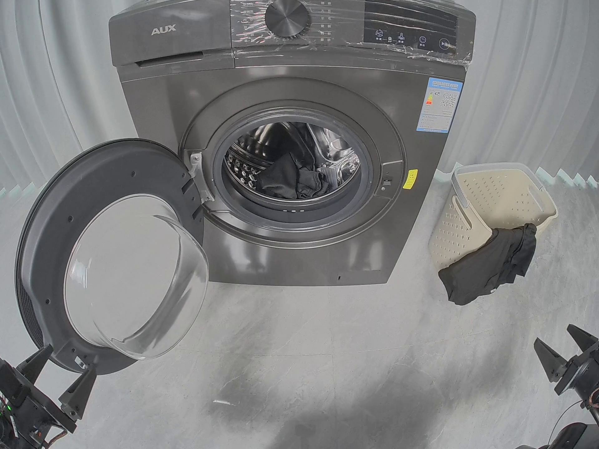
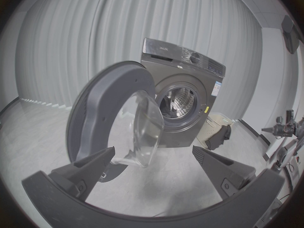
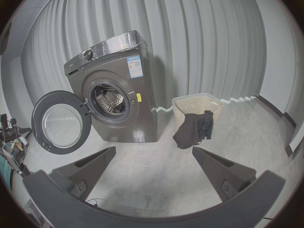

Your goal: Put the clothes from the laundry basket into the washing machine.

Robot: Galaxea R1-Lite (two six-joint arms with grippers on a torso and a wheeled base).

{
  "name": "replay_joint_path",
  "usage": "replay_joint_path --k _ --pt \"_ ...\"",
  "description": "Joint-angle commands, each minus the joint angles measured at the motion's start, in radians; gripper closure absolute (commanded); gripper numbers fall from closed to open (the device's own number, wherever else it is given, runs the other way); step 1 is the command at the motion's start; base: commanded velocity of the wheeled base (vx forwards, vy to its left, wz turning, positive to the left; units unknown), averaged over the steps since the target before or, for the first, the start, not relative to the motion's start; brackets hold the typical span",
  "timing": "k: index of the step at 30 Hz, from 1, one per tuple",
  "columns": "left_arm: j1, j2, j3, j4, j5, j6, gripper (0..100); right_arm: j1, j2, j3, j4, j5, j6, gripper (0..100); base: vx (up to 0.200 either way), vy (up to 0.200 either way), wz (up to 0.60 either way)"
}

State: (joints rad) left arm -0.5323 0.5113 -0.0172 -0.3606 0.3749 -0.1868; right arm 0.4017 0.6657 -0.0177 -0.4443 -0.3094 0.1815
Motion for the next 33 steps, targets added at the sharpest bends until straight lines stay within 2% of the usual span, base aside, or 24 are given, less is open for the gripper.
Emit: replay_joint_path --k 1,3,5,6,8,9,10,12,14,16,21,22,24,27,29,31,32,33 --pt "0.127 -0.178 0.017 0.083 -0.030 0.003 0 -0.113 -0.264 0.018 0.153 0.059 -0.028 0 0.000 -0.200 0.00" --pt "0.158 -0.211 0.017 0.126 -0.047 0.007 0 -0.159 -0.360 0.018 0.245 0.113 -0.076 0 0.000 -0.200 0.00" --pt "0.187 -0.246 0.017 0.155 -0.068 0.009 0 -0.204 -0.451 0.018 0.299 0.176 -0.143 0 0.000 -0.200 0.00" --pt "0.209 -0.261 0.017 0.163 -0.083 0.013 0 -0.228 -0.502 0.018 0.323 0.227 -0.168 0 0.000 -0.200 0.00" --pt "0.250 -0.286 0.017 0.183 -0.108 0.015 0 -0.268 -0.548 0.018 0.357 0.279 -0.180 0 0.000 -0.200 0.00" --pt "0.250 -0.286 0.017 0.183 -0.108 0.015 0 -0.268 -0.548 0.018 0.357 0.279 -0.180 0 0.000 -0.200 0.00" --pt "0.288 -0.326 0.017 0.215 -0.149 0.026 0 -0.317 -0.574 0.012 0.400 0.317 -0.181 0 0.000 -0.200 0.00" --pt "0.310 -0.353 0.017 0.230 -0.209 0.044 0 -0.357 -0.597 0.004 0.418 0.340 -0.180 0 0.000 -0.200 0.00" --pt "0.318 -0.358 0.017 0.239 -0.246 0.049 0 -0.383 -0.615 0.004 0.423 0.355 -0.178 0 0.000 -0.200 0.00" --pt "0.327 -0.361 0.017 0.243 -0.261 0.052 0 -0.409 -0.634 0.002 0.421 0.368 -0.175 0 0.000 -0.200 0.00" --pt "0.417 -0.384 0.017 0.247 -0.269 0.075 0 -0.408 -0.657 0.007 0.421 0.349 -0.186 0 0.000 -0.120 0.00" --pt "0.482 -0.412 0.017 0.256 -0.287 0.104 0 -0.408 -0.657 0.018 0.423 0.323 -0.214 0 0.000 0.000 0.00" --pt "0.532 -0.455 0.016 0.275 -0.333 0.135 0 -0.408 -0.658 0.018 0.424 0.320 -0.218 0 0.000 0.000 0.00" --pt "0.540 -0.504 0.016 0.292 -0.427 0.124 0 -0.405 -0.663 0.016 0.452 0.323 -0.197 0 0.000 0.000 0.00" --pt "0.540 -0.508 0.016 0.292 -0.429 0.116 0 -0.405 -0.661 0.018 0.447 0.309 -0.168 0 0.000 0.000 0.00" --pt "0.538 -0.511 0.016 0.293 -0.429 0.130 0 -0.406 -0.661 0.018 0.446 0.299 -0.162 0 0.000 0.000 0.00" --pt "0.538 -0.511 0.016 0.301 -0.421 0.153 0 -0.405 -0.661 0.016 0.449 0.306 -0.178 0 0.000 0.000 0.00" --pt "0.538 -0.511 0.016 0.301 -0.421 0.153 0 -0.405 -0.661 0.016 0.449 0.306 -0.178 0 0.000 0.000 0.00"
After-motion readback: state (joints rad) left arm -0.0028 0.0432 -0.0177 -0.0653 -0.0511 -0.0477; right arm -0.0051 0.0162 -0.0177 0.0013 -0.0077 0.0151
